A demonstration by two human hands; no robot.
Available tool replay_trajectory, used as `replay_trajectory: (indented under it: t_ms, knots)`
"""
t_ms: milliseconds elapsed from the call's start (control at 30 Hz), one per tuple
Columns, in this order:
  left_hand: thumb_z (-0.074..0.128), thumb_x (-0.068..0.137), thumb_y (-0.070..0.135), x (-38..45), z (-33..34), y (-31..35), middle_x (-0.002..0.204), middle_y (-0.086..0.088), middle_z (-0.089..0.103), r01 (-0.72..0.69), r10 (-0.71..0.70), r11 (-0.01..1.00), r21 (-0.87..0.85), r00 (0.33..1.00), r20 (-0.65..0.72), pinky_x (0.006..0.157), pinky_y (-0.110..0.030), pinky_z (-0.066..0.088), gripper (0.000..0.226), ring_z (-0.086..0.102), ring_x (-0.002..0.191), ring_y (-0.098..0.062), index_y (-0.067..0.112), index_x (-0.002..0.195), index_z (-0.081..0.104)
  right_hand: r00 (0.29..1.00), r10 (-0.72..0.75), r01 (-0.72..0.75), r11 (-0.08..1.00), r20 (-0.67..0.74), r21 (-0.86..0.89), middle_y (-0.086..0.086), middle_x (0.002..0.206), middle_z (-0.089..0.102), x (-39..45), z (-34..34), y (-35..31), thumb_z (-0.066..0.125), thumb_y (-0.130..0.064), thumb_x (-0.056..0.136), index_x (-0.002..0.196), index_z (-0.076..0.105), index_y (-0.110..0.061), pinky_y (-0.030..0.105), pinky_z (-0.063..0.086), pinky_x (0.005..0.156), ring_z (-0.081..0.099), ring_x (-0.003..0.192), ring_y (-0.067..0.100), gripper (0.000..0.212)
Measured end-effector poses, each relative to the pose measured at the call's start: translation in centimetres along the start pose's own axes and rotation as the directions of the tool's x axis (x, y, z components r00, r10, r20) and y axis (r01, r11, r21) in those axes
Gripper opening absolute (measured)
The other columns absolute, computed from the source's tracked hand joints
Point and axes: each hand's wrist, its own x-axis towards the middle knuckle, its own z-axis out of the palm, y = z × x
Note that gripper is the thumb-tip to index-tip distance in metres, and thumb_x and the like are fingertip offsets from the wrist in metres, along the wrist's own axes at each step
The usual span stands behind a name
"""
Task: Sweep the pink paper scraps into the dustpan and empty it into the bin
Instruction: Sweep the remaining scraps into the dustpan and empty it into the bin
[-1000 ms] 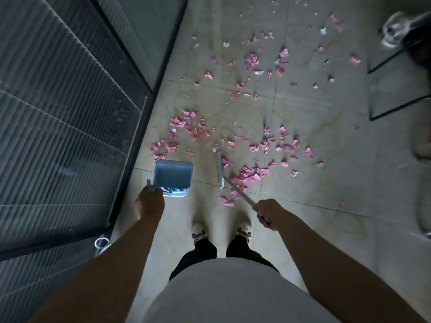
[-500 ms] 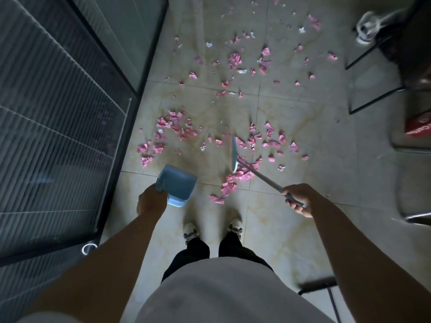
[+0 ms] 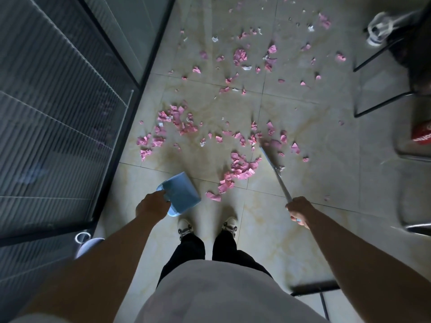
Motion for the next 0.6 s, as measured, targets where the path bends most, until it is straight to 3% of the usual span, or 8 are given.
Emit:
replay_trajectory:
  t_ms: [100,167,200,267,367,467,600]
  knots:
    - [0.04,0.093,0.03,0.0,1.0,-0.3,0.106,0.0,0.069,-0.01,0.009,1.0,0.023,0.999,0.048,0.076,-0.031,0.046,0.028,0.062,0.089,-0.023,0.025,0.111,0.06,1.0,-0.014,0.014,0.998,-0.003,-0.057,0.01,0.064,0.057,-0.3,1.4,-0.3,0.054,-0.004,0.085,0.1,0.063,0.0,0.031,0.048,0.052,0.058,0.054,0.024,0.018]
    - [0.041,0.092,0.03,-0.2,1.9,-0.4,0.106,0.0,0.069,0.014,-0.014,1.0,0.001,0.998,0.061,0.075,-0.031,0.046,0.028,0.06,0.087,-0.021,0.024,0.112,0.06,0.999,-0.021,0.024,0.993,0.03,-0.114,0.014,0.09,0.068,-0.8,2.2,-0.4,0.052,-0.008,0.085,0.111,0.062,0.0,0.036,0.059,0.074,0.069,0.082,0.028,0.028]
    - [0.042,0.092,0.03,-0.4,2.3,-0.4,0.106,0.0,0.069,0.018,-0.018,1.0,-0.013,0.998,0.065,0.075,-0.03,0.046,0.028,0.06,0.087,-0.021,0.023,0.112,0.061,0.999,-0.026,0.031,0.986,0.039,-0.161,0.015,0.093,0.07,-1.4,2.5,-0.5,0.051,-0.009,0.085,0.111,0.06,0.0,0.039,0.06,0.078,0.07,0.085,0.029,0.029]
    - [0.045,0.091,0.029,-0.5,3.0,-0.6,0.106,-0.001,0.069,0.024,-0.022,0.999,-0.033,0.997,0.07,0.074,-0.03,0.045,0.026,0.062,0.09,-0.024,0.02,0.108,0.063,0.994,-0.071,0.089,0.964,0.079,-0.252,0.016,0.091,0.07,-3.4,3.0,-0.9,0.048,-0.012,0.085,0.108,0.057,-0.001,0.039,0.06,0.074,0.071,0.073,0.028,0.027]
    - [0.046,0.091,0.027,-0.7,4.0,-1.0,0.106,-0.005,0.07,0.001,0.002,0.998,-0.065,0.998,0.056,0.073,-0.028,0.042,0.024,0.059,0.084,-0.024,0.016,0.103,0.064,0.984,-0.11,0.153,0.925,0.14,-0.348,0.011,0.093,0.065,-6.0,3.9,-1.3,0.045,-0.012,0.087,0.109,0.054,-0.004,0.029,0.055,0.058,0.065,0.057,0.018,0.025]
    - [0.047,0.091,0.024,-1.0,4.0,-1.5,0.106,-0.007,0.07,-0.015,0.019,0.997,-0.074,0.998,0.057,0.078,-0.03,0.044,0.025,0.063,0.091,-0.027,0.011,0.104,0.064,0.97,-0.112,0.196,0.886,0.215,-0.421,0.01,0.099,0.059,-8.1,5.0,-1.4,0.042,-0.007,0.09,0.104,0.05,-0.004,0.026,0.051,0.059,0.067,0.07,0.023,0.017]
    - [0.047,0.09,0.023,-0.8,4.0,-2.9,0.106,-0.007,0.07,-0.054,0.061,0.991,-0.122,0.997,0.052,0.076,-0.028,0.044,0.027,0.064,0.092,-0.026,0.009,0.104,0.065,0.97,-0.099,0.185,0.892,0.221,-0.414,0.014,0.098,0.063,-9.4,6.3,-1.9,0.042,-0.011,0.089,0.111,0.053,-0.004,0.024,0.046,0.049,0.062,0.057,0.019,0.025]
